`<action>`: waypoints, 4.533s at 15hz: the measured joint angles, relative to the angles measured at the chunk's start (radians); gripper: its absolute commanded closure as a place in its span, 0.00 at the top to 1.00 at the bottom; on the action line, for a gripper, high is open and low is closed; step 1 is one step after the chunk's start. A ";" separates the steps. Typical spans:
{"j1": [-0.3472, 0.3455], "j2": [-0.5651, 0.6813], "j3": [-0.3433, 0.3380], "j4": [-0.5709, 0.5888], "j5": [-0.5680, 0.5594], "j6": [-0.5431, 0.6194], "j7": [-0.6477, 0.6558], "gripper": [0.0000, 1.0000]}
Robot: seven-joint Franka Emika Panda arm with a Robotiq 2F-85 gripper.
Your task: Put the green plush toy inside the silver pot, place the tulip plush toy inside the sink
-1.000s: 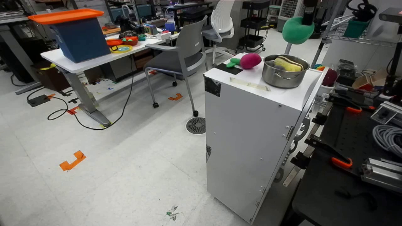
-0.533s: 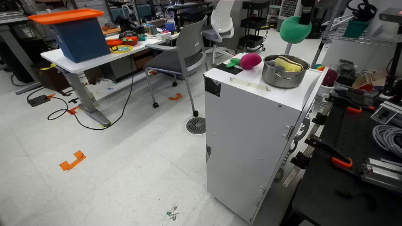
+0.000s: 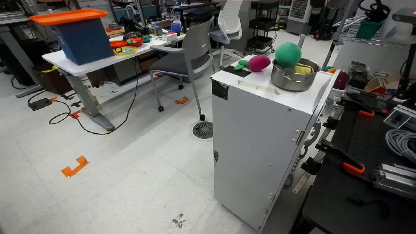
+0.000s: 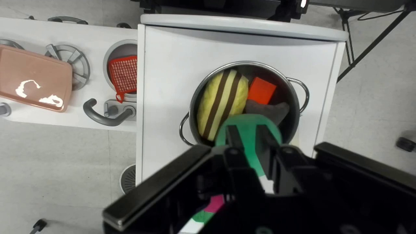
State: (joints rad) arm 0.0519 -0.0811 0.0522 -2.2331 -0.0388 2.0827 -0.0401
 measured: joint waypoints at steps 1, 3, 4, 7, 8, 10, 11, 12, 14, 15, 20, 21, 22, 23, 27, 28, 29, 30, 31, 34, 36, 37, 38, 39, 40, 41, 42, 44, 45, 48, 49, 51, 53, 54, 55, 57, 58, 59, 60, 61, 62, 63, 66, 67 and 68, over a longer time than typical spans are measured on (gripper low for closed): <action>0.000 0.000 0.000 0.000 0.000 0.000 -0.001 0.57; 0.000 0.000 0.000 0.000 0.000 0.000 -0.001 0.72; 0.000 0.000 0.000 0.000 0.000 0.000 -0.002 0.81; 0.000 0.000 0.000 0.000 0.000 0.000 -0.004 0.99; 0.000 0.000 0.000 0.000 0.000 0.000 -0.006 1.00; 0.000 0.000 0.000 0.000 0.000 0.000 -0.008 1.00; 0.000 0.000 0.000 0.000 0.000 0.000 -0.010 1.00; 0.000 0.000 0.000 0.000 0.000 0.001 -0.010 1.00; 0.000 0.000 -0.001 0.000 0.000 0.017 -0.010 1.00; -0.001 0.000 -0.002 0.000 0.000 0.030 -0.009 1.00; -0.021 0.004 -0.026 0.020 0.008 0.076 -0.009 1.00; -0.026 0.010 -0.033 0.031 0.012 0.076 -0.012 1.00; -0.030 0.021 -0.041 0.044 0.021 0.076 -0.014 1.00; -0.035 0.036 -0.048 0.060 0.029 0.076 -0.017 1.00; -0.055 0.120 -0.061 0.131 0.031 0.075 -0.017 1.00; -0.057 0.147 -0.063 0.152 0.030 0.074 -0.015 1.00; -0.059 0.174 -0.065 0.174 0.030 0.073 -0.015 1.00; -0.060 0.201 -0.067 0.196 0.030 0.073 -0.014 1.00; -0.060 0.226 -0.067 0.218 0.030 0.072 -0.014 1.00; -0.062 0.294 -0.068 0.275 0.029 0.072 -0.014 1.00; -0.064 0.341 -0.071 0.313 0.029 0.068 -0.014 1.00; -0.065 0.364 -0.071 0.333 0.029 0.061 -0.014 1.00; -0.066 0.386 -0.071 0.352 0.029 0.053 -0.015 1.00; -0.066 0.406 -0.071 0.368 0.029 0.048 -0.017 1.00; -0.066 0.425 -0.069 0.383 0.029 0.042 -0.019 1.00; -0.065 0.440 -0.067 0.396 0.030 0.035 -0.022 1.00; -0.065 0.453 -0.064 0.406 0.030 0.031 -0.026 1.00; -0.066 0.471 -0.056 0.421 0.052 0.027 -0.041 1.00; -0.066 0.475 -0.051 0.424 0.069 0.026 -0.052 1.00; -0.066 0.482 -0.036 0.431 0.110 0.019 -0.077 1.00; -0.066 0.482 -0.032 0.431 0.114 0.017 -0.079 1.00; -0.066 0.482 -0.027 0.431 0.120 0.013 -0.079 1.00; -0.066 0.483 -0.026 0.431 0.121 0.009 -0.079 1.00; -0.066 0.484 -0.026 0.431 0.121 0.005 -0.078 1.00; -0.066 0.485 -0.026 0.431 0.121 -0.001 -0.078 1.00; -0.066 0.488 -0.026 0.432 0.121 -0.011 -0.077 1.00; -0.066 0.490 -0.026 0.432 0.120 -0.014 -0.077 1.00; -0.066 0.492 -0.026 0.432 0.120 -0.016 -0.077 1.00; -0.065 0.495 -0.026 0.432 0.117 -0.016 -0.077 1.00; -0.063 0.498 -0.026 0.432 0.112 -0.016 -0.076 1.00; -0.061 0.502 -0.026 0.432 0.107 -0.016 -0.075 1.00; -0.060 0.507 -0.026 0.433 0.104 -0.016 -0.074 1.00; -0.054 0.518 -0.026 0.433 0.100 -0.018 -0.072 1.00; -0.053 0.521 -0.026 0.433 0.099 -0.018 -0.072 1.00; -0.051 0.524 -0.026 0.434 0.097 -0.018 -0.071 1.00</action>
State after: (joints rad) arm 0.0011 0.4430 0.0258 -1.7993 0.0586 2.0650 -0.1109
